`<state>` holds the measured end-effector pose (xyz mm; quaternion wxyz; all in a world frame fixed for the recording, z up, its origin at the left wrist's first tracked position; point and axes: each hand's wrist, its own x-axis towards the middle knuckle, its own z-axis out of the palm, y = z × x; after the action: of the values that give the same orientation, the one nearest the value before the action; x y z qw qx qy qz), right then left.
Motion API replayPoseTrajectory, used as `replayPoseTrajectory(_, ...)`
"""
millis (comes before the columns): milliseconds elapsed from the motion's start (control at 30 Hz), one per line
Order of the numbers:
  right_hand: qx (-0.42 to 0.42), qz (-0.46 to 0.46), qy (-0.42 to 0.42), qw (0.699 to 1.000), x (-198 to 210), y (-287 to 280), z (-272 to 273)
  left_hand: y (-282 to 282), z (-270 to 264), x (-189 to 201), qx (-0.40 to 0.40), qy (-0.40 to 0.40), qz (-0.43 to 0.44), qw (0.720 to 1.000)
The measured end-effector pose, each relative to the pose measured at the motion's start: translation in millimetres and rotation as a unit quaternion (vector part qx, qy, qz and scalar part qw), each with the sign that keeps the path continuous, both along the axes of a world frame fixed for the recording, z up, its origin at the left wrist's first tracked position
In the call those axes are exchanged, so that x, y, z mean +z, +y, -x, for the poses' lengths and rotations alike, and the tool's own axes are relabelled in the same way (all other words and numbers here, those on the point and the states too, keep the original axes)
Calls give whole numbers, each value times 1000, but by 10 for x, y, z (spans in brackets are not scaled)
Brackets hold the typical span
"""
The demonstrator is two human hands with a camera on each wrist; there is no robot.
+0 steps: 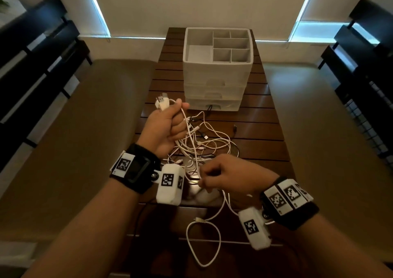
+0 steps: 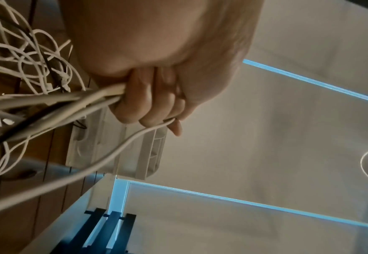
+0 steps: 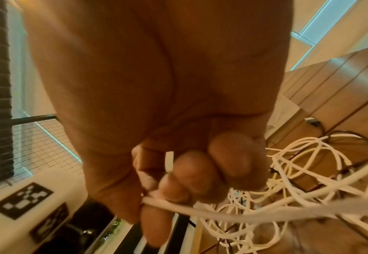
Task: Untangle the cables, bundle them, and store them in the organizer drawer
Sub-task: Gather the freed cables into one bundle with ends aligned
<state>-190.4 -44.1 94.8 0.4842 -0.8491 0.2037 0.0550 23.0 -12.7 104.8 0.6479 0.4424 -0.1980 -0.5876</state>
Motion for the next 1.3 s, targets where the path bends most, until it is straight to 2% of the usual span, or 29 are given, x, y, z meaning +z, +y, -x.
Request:
replayPoseTrajectory(133, -53, 44, 46, 997, -86, -100, 50, 36, -10, 13, -9, -54, 12, 998)
replayPoseTrajectory(167, -84, 59, 37, 994, -72, -135, 39, 58, 16, 16, -27, -72, 17, 997)
replayPoseTrajectory(233, -206, 46, -41, 977, -3, -225, -14, 118, 98, 15, -82, -109, 32, 990)
replayPoseTrajectory(300, -328, -52, -110, 937, 126, -327, -111, 187, 191, -1, -139, -138, 43, 980)
replayPoseTrajectory(333, -345, -105, -116, 926, 173, -371, -169, 222, 233, -20, -162, -148, 43, 975)
replayPoseTrajectory(433, -283, -213, -115, 928, 192, -383, -325, 307, 343, -99, -217, -147, 27, 965)
replayPoseTrajectory(467, -278, -244, -131, 920, 165, -385, -370, 336, 370, -128, -230, -145, 16, 962)
replayPoseTrajectory(600, -370, -339, -246, 829, 116, -515, -435, 478, 443, -299, -267, -150, -30, 952)
replayPoseTrajectory(633, -374, -344, -260, 821, 129, -542, -427, 516, 452, -342, -269, -148, -35, 951)
replayPoseTrajectory(767, -346, -271, -267, 857, 181, -476, -404, 552, 435, -427, -225, -162, -51, 959)
replayPoseTrajectory(867, -353, -220, -284, 864, 201, -386, -399, 493, 415, -427, -106, -138, -61, 983)
replayPoseTrajectory(967, -381, -191, -300, 854, 198, -246, -412, 419, 388, -353, 1, -113, -32, 993)
replayPoseTrajectory(1167, -427, -184, -332, 820, 181, -12, -550, 303, 509, -234, 46, -163, -2, 986)
replayPoseTrajectory(1300, -428, -249, -313, 811, 198, -1, -535, 268, 536, -198, 57, -194, 15, 979)
